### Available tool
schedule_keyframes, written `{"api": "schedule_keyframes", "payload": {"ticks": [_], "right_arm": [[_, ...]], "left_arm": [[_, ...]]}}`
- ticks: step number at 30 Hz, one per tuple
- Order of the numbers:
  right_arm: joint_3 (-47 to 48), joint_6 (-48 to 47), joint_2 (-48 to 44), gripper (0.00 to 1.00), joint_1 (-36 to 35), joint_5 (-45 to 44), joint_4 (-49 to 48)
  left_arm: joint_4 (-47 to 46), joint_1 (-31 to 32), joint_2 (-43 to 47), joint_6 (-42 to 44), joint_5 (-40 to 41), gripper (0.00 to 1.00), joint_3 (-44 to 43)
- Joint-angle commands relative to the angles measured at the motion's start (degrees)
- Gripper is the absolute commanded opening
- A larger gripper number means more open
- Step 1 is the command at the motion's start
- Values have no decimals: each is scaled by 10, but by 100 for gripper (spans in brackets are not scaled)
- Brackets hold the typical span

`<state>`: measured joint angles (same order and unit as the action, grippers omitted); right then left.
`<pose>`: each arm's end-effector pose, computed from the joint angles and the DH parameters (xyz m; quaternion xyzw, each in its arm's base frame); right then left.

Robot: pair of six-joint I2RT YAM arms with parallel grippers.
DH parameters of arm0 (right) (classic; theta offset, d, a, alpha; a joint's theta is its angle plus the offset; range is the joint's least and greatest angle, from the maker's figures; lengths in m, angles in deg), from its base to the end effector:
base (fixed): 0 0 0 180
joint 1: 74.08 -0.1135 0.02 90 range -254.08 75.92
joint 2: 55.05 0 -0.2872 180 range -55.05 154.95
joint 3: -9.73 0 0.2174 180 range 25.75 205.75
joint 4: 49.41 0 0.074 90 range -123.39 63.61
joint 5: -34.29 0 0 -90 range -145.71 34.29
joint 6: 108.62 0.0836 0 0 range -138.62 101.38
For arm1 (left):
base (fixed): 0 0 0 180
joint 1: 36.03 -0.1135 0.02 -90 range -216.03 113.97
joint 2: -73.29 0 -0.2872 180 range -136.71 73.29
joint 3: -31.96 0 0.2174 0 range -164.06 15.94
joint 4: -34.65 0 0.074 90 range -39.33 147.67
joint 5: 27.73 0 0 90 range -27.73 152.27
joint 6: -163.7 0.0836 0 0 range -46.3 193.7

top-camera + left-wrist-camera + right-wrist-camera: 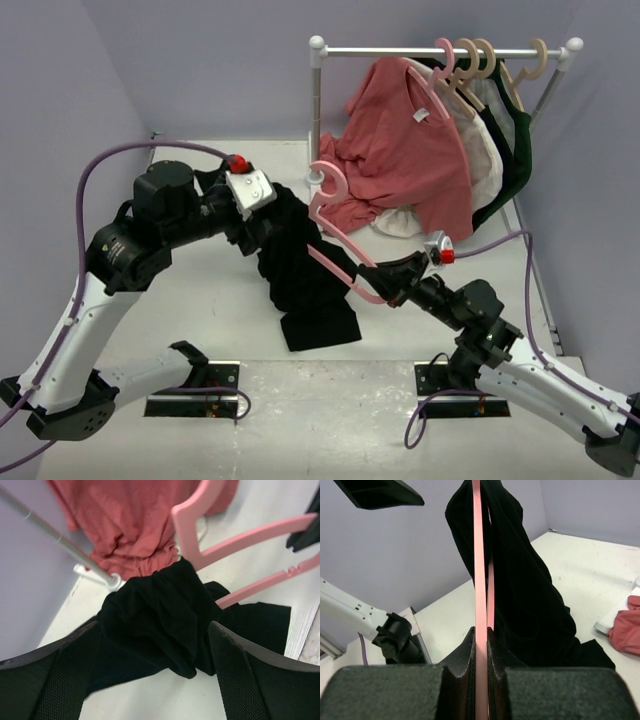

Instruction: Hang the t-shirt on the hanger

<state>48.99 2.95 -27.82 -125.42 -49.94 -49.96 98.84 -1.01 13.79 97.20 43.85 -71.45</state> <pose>0.0751 0.1073 0.3245 -0.1984 0.5935 0.4884 0.6081 0.1279 -0.1219 0.4586 0.4757 0.6619 -0.1873 0.5482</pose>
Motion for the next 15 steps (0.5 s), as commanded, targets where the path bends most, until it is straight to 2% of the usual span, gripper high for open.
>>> {"api": "schedule_keyframes", "payload": {"ticks": [1,4,5,6,8,13,15], "right_arm": [[27,-33,-50,0,5,43,16],[26,-47,-68,0,7,64,27],[27,-51,-72,0,7,68,32],[28,-54,-76,0,7,68,40],[31,-63,-87,0,7,58,51],[46,-84,-111,0,8,46,92],[56,-93,-111,0,9,36,104]], "left_arm": [[-44,2,-12,155,-126,94,-33],[-4,2,-61,185,-157,91,-76],[10,2,-79,192,-171,87,-89],[25,2,-97,193,-187,78,-97],[50,2,-119,198,-212,70,-118],[92,3,-137,208,-272,55,-102],[102,2,-139,213,-289,51,-96]]}}
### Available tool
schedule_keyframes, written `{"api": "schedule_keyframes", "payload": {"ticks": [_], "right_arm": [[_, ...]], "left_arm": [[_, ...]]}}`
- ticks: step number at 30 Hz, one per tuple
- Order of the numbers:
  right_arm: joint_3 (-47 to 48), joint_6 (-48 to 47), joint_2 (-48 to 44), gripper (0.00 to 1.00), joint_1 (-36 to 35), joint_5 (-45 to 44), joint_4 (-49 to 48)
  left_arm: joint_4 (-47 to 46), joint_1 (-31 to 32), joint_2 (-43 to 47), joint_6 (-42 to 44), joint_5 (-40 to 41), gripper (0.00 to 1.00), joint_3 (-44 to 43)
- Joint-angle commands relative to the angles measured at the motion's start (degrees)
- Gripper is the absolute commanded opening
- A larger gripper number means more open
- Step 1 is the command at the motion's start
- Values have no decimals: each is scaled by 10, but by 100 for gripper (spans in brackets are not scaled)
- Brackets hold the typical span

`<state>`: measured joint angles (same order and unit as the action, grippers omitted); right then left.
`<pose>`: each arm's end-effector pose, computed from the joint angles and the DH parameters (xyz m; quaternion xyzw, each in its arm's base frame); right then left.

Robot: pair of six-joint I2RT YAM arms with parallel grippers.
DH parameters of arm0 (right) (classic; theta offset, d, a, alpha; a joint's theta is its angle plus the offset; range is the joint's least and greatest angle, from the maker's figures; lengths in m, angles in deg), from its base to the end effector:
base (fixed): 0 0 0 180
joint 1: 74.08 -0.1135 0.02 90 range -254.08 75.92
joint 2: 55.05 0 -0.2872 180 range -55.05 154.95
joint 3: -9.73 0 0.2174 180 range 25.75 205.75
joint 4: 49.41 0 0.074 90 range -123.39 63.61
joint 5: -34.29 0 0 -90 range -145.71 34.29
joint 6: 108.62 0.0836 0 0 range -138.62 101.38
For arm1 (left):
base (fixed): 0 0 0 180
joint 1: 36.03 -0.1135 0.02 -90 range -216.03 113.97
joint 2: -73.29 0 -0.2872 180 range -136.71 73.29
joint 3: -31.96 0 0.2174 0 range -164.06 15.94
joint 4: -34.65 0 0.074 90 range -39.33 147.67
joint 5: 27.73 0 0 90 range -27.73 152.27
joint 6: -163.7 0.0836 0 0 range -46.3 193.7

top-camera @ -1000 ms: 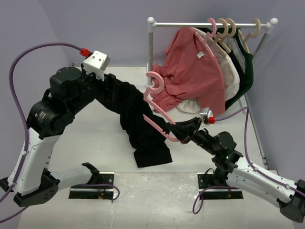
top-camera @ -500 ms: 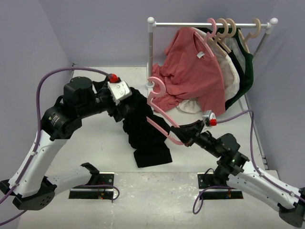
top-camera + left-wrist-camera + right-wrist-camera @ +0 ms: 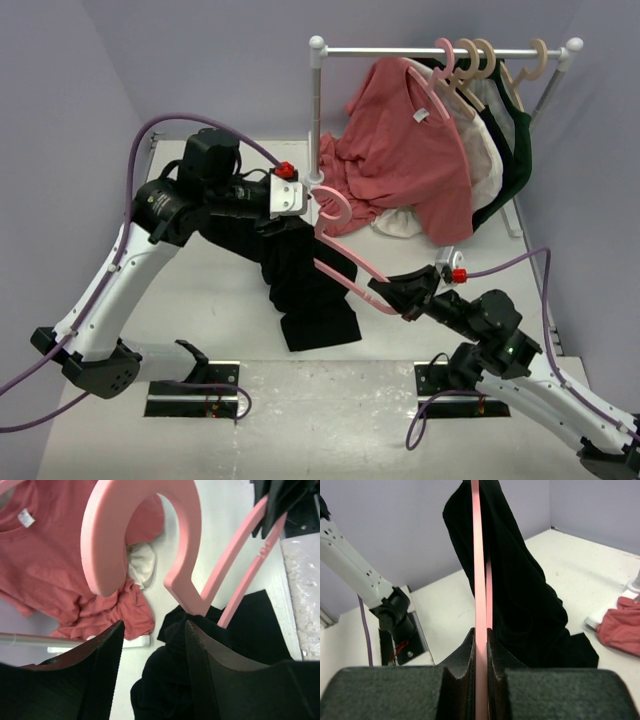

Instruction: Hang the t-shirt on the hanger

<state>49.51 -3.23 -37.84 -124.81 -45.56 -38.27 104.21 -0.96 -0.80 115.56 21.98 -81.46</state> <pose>0.0516 0.0864 0.3129 -0.2567 0.5802 0.4675 0.6156 0.1559 -0.1755 0.4581 0.6407 0.5306 -0.2704 0.4846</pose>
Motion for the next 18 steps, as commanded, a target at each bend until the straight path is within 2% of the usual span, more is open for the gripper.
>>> {"api": "schedule_keyframes", "payload": {"ticks": [1,10,13,14,16,18], "right_arm": [[57,-32,-11,0,2,-10,-10],[60,-35,-11,0,2,-12,-8],[64,-44,-22,0,2,28,-9],[64,-47,-25,0,2,39,-10],[65,-53,-32,0,2,56,-11],[64,-55,-35,0,2,56,-13]], "left_arm": [[51,2,8,31,-75,51,5],[50,2,19,26,-77,56,14],[25,2,17,-1,-39,56,34],[24,2,16,-2,-37,55,41],[13,2,11,-12,-26,41,51],[11,2,7,-17,-31,38,54]]}}
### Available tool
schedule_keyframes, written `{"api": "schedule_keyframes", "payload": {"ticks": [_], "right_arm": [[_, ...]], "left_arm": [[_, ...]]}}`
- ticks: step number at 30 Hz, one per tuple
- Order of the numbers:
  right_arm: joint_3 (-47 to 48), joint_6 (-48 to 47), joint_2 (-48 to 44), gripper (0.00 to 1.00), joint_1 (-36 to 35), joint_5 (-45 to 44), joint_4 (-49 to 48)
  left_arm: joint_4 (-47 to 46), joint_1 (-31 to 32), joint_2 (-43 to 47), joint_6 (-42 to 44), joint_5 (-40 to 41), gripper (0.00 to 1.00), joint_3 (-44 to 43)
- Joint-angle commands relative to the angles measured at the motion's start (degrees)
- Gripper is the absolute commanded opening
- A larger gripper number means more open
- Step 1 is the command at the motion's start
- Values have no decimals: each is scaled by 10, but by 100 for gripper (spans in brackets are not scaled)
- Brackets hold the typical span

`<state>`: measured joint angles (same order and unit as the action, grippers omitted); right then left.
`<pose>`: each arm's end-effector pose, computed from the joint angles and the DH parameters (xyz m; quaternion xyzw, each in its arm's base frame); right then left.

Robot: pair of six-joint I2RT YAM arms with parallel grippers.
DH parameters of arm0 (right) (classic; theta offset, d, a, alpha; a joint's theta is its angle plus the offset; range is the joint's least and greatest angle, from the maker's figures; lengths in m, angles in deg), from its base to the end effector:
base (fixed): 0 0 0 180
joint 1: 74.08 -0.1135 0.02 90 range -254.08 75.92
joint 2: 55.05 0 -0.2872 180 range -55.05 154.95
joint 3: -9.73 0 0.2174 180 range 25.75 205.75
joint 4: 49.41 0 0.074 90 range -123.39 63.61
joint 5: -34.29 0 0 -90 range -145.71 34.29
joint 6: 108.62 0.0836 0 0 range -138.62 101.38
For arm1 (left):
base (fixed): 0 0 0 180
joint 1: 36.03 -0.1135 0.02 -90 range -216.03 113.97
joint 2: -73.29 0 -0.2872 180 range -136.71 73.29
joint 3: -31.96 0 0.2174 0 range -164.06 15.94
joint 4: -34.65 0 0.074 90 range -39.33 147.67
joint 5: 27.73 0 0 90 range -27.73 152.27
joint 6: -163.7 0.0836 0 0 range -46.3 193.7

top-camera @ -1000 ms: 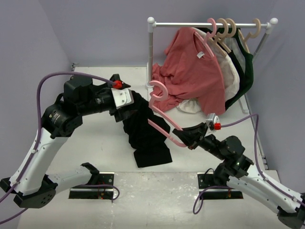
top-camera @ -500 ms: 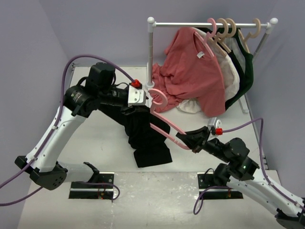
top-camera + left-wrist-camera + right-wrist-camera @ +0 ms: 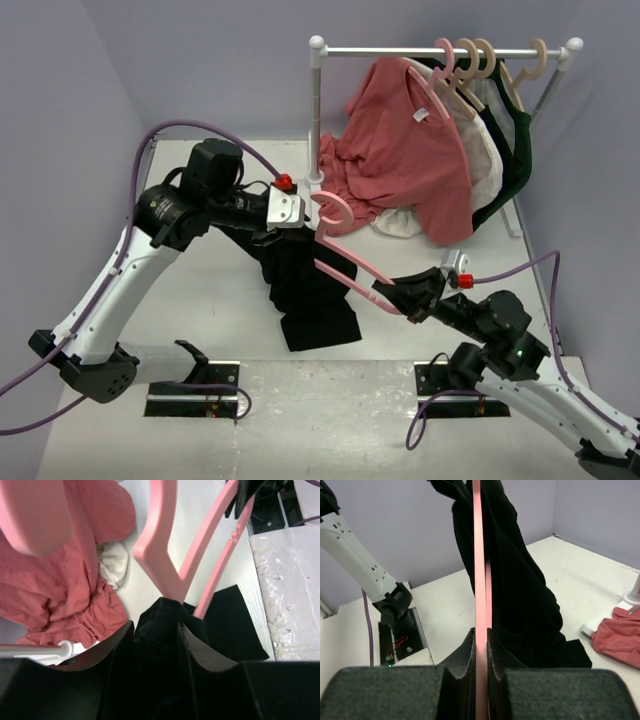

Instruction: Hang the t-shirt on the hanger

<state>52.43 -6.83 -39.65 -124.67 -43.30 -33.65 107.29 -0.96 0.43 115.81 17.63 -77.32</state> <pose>0.0425 0.0800 0.3206 -0.2878 0.5652 0.4573 0.6234 0.1447 -0.1733 0.4381 0.6489 0.5377 -0.3124 0.4384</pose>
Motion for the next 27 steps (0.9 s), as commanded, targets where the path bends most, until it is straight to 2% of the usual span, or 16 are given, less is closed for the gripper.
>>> {"api": "schedule_keyframes", "payload": {"ticks": [1,3,4,5,6,7,15,17,18,19,20,21,25,27], "right_arm": [[35,-20,-17,0,1,33,-60],[36,-22,-18,0,1,39,-64],[38,-25,-17,0,1,47,-66],[41,-28,-14,0,1,53,-67],[43,-29,-11,0,1,56,-67],[45,-32,-7,0,1,59,-67],[43,-39,26,0,1,43,-92],[40,-34,32,14,1,23,-95],[39,-29,36,35,1,-3,-94],[37,-21,38,48,1,-19,-93],[36,-12,37,66,1,-62,-85],[34,-2,33,89,1,-125,-72],[19,63,6,94,1,-276,-33],[1,139,-8,93,1,-374,-4]], "left_arm": [[-21,3,-6,-21,10,39,14],[-26,3,-5,-28,12,41,22],[-27,3,-5,-28,13,35,24],[-29,3,-5,-28,14,23,26],[-33,3,-4,-30,15,7,28],[-38,3,-2,-33,15,0,31],[-94,3,41,-48,47,0,79],[-108,3,55,-59,70,0,95],[-115,3,63,-71,92,0,107],[-119,4,67,-77,105,0,112],[-128,3,76,-96,137,0,119],[-141,3,90,-123,183,0,129],[-150,2,133,-164,236,0,166],[-152,2,161,-179,244,0,182]]}}
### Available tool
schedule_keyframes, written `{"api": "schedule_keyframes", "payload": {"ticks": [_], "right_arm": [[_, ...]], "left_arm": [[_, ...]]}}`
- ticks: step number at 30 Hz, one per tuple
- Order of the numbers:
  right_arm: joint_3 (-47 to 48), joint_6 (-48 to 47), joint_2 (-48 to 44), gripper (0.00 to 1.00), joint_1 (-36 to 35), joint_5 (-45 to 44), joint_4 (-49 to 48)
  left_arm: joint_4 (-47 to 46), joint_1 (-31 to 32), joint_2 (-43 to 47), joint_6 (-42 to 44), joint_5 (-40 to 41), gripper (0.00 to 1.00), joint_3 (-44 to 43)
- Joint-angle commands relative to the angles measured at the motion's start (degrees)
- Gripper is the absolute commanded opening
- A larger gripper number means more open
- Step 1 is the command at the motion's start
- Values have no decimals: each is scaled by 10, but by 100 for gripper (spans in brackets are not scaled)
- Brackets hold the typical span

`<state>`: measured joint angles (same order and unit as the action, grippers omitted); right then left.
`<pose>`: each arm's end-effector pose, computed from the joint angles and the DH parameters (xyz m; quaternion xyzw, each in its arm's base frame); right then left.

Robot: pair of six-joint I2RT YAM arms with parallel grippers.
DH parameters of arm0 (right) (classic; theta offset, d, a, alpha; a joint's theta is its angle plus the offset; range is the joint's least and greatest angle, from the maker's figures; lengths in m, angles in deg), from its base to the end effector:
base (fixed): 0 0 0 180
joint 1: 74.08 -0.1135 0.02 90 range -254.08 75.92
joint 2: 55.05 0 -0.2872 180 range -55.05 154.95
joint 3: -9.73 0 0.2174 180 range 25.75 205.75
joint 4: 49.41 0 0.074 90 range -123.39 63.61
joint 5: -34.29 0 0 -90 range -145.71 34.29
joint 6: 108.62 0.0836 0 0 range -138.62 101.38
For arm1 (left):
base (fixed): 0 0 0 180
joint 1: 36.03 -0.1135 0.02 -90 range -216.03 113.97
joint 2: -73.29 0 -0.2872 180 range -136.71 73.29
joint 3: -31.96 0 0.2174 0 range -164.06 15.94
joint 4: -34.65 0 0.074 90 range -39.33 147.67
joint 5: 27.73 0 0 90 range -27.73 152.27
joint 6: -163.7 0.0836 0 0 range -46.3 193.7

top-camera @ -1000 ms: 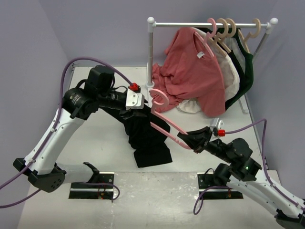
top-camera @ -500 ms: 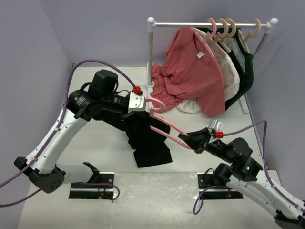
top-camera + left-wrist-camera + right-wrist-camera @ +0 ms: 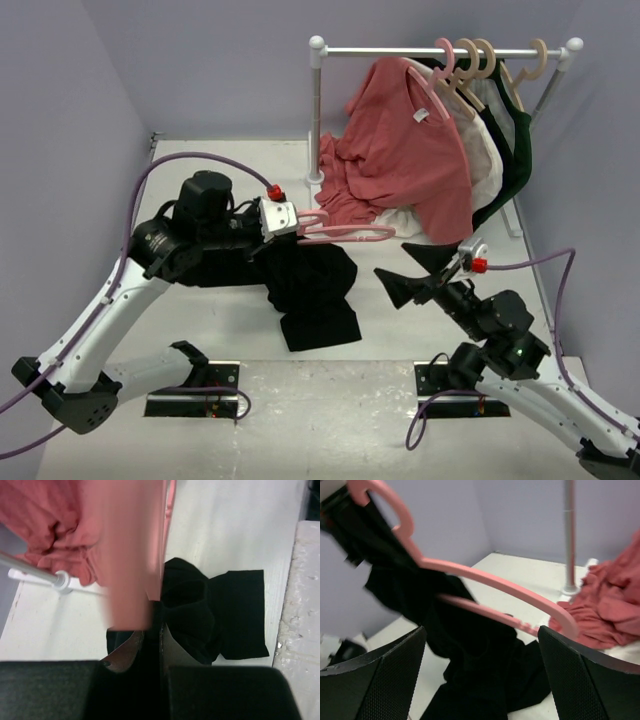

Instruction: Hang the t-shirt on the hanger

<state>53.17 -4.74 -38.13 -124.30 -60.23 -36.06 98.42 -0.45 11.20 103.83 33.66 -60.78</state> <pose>0.0645 0.0672 0.3300 -0.1643 0.5995 0.3947 0.6766 0.1361 -0.1466 0.3976 0.5611 0.6519 -0.2390 0.4506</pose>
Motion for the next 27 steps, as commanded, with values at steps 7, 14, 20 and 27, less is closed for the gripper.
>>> {"api": "schedule_keyframes", "payload": {"ticks": [7,14,20,27], "right_arm": [[-85,294,61,68,-2,-108,-86],[-2,335,355,65,-3,7,-213],[38,373,482,62,-12,41,-273],[49,388,549,58,-14,34,-316]], "left_arm": [[-84,-3,97,-85,94,0,49],[-119,-3,120,-110,72,0,78],[-148,-4,115,-148,109,0,92],[-173,-4,106,-164,80,0,105]]}}
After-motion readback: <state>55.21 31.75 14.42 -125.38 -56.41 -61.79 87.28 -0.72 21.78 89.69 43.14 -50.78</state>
